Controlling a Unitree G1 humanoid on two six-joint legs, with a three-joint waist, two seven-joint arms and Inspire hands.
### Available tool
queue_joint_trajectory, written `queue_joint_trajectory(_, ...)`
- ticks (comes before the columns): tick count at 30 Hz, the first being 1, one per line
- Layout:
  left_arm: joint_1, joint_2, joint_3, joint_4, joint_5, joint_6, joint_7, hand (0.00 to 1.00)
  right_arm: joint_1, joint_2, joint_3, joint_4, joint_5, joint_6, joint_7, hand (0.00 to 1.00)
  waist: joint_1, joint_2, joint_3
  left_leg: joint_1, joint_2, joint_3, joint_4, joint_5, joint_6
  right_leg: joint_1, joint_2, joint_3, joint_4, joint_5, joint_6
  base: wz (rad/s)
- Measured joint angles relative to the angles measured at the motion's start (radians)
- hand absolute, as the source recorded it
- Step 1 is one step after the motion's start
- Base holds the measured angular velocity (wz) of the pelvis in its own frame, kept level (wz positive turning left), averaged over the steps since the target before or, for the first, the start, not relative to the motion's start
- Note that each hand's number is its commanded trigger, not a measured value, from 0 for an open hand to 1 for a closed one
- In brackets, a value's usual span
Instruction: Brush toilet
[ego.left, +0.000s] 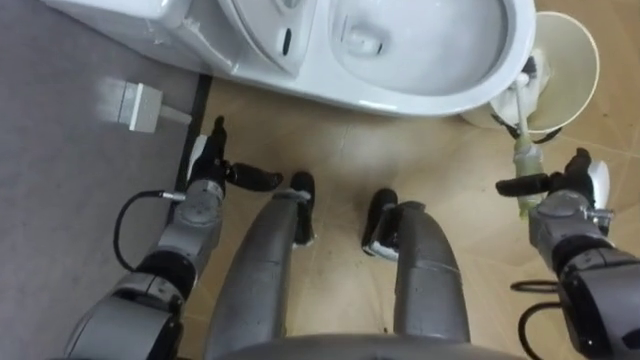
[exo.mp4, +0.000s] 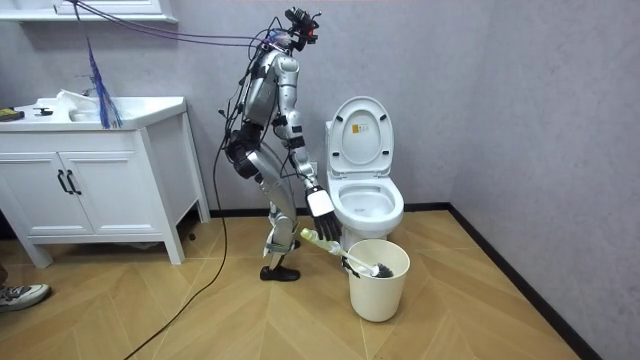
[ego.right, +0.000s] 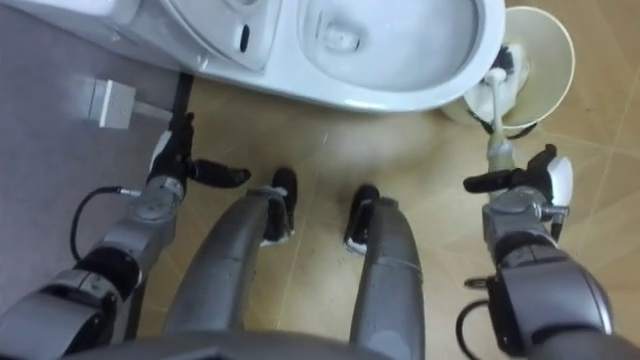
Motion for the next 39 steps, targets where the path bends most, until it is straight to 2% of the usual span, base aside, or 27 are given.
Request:
queue_joint_trajectory(5,-0.017,0.002,-0.005,-0.019,0.001,0.004,0.000,0.00,-0.023,-0.037,0.004,0.000,0.021,0.003,0.001,0.00,-0.002,-0.001,-0.0001,-0.057,-0.013,-0.010,0.046,-0.004,-0.004,-0.054,-0.014,-0.005,0.058,-0.020,-0.004,0.11)
queue_joint_trajectory(11,-0.033,0.007,-0.014,-0.024,0.001,0.014,0.001,0.00,-0.030,-0.038,0.008,0.001,0.027,0.010,0.006,0.00,-0.003,-0.001,0.0000,-0.104,-0.016,-0.015,0.085,-0.009,-0.008,-0.099,-0.021,-0.006,0.106,-0.034,-0.011,0.04)
queue_joint_trajectory(19,-0.034,0.011,-0.045,-0.091,0.001,0.014,0.008,0.00,-0.039,-0.038,0.039,0.010,0.065,0.008,0.043,0.00,-0.002,-0.005,0.0019,-0.163,-0.012,-0.015,0.113,-0.010,-0.015,-0.162,-0.021,-0.006,0.141,-0.041,-0.023,0.00)
queue_joint_trajectory(27,-0.040,0.011,-0.053,-0.098,0.011,0.017,0.008,0.00,-0.036,-0.038,0.097,0.026,0.086,0.010,0.071,0.00,0.000,-0.004,0.0020,-0.195,-0.012,-0.011,0.118,-0.013,-0.020,-0.199,-0.020,-0.001,0.150,-0.045,-0.027,0.00)
queue_joint_trajectory(33,-0.046,0.003,-0.078,-0.098,0.002,0.026,0.011,0.00,-0.028,-0.038,0.105,0.025,0.155,0.010,0.090,0.00,0.024,0.004,0.0053,-0.205,-0.014,-0.009,0.117,-0.015,-0.023,-0.211,-0.018,0.000,0.152,-0.049,-0.030,0.00)
queue_joint_trajectory(37,-0.048,0.004,-0.086,-0.097,0.001,0.026,0.026,0.00,-0.028,-0.039,0.115,0.024,0.196,0.008,0.106,0.00,0.026,0.012,0.0047,-0.208,-0.016,-0.007,0.118,-0.017,-0.025,-0.216,-0.019,0.002,0.157,-0.052,-0.032,0.00)
queue_joint_trajectory(38,-0.048,0.004,-0.086,-0.097,0.001,0.026,0.033,0.00,-0.028,-0.038,0.115,0.023,0.213,0.008,0.109,0.35,0.027,0.012,0.0047,-0.211,-0.016,-0.007,0.122,-0.018,-0.027,-0.219,-0.020,0.001,0.161,-0.053,-0.034,0.00)
queue_joint_trajectory(39,-0.048,0.004,-0.086,-0.097,0.001,0.026,0.038,0.00,-0.028,-0.038,0.114,0.023,0.228,0.009,0.109,0.78,0.028,0.012,0.0046,-0.216,-0.016,-0.008,0.128,-0.020,-0.029,-0.225,-0.020,-0.001,0.168,-0.056,-0.036,0.00)
